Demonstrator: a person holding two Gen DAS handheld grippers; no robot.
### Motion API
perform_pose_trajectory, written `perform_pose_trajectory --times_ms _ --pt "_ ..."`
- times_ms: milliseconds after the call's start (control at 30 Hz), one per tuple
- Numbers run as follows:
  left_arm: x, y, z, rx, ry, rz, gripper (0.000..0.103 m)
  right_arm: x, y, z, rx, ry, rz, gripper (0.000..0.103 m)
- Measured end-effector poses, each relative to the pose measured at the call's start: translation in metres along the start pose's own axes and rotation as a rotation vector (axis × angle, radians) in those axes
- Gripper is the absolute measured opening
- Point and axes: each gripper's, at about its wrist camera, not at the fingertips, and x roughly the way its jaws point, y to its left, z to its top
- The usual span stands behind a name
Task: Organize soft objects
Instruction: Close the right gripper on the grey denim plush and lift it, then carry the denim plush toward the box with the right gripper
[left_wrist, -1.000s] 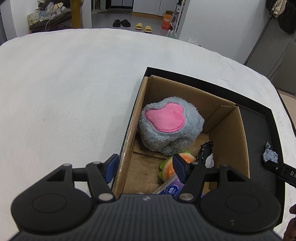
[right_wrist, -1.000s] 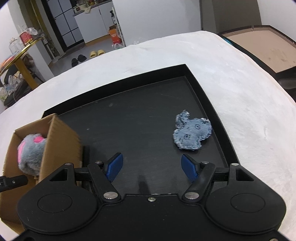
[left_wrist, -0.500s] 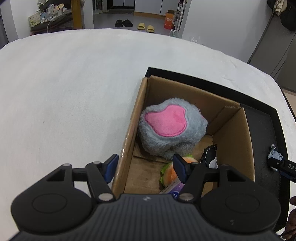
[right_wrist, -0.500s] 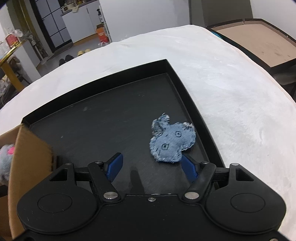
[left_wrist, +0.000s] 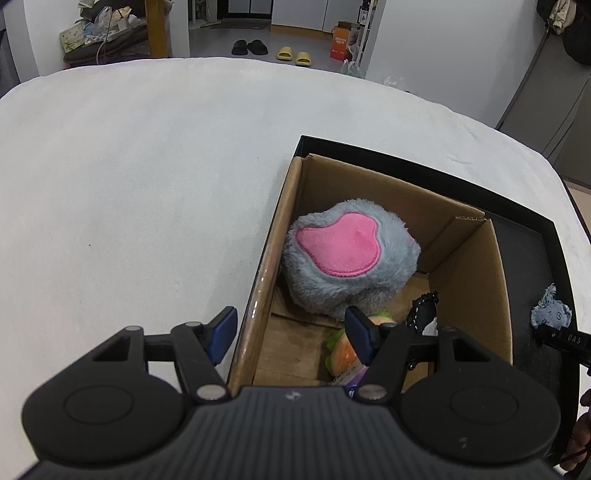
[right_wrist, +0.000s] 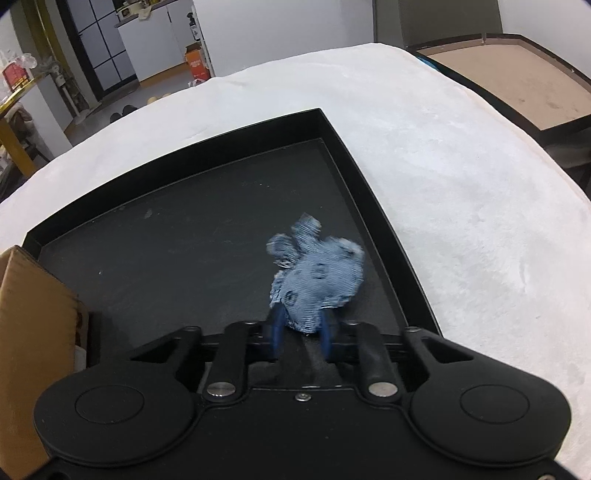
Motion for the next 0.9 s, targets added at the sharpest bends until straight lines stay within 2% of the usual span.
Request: perform_pose_trajectory --times_ms 133,900 --pt "0.001 0.002 0.000 -0.004 -0.002 -0.004 0.063 -0.006 0.004 -0.003 -0.023 -0.008 0.011 0.010" --pt "-0.012 0.019 0.001 -0.029 -0.011 -0.067 0.063 -0.046 0.039 -0.005 -0.064 -0.038 0.059 0.010"
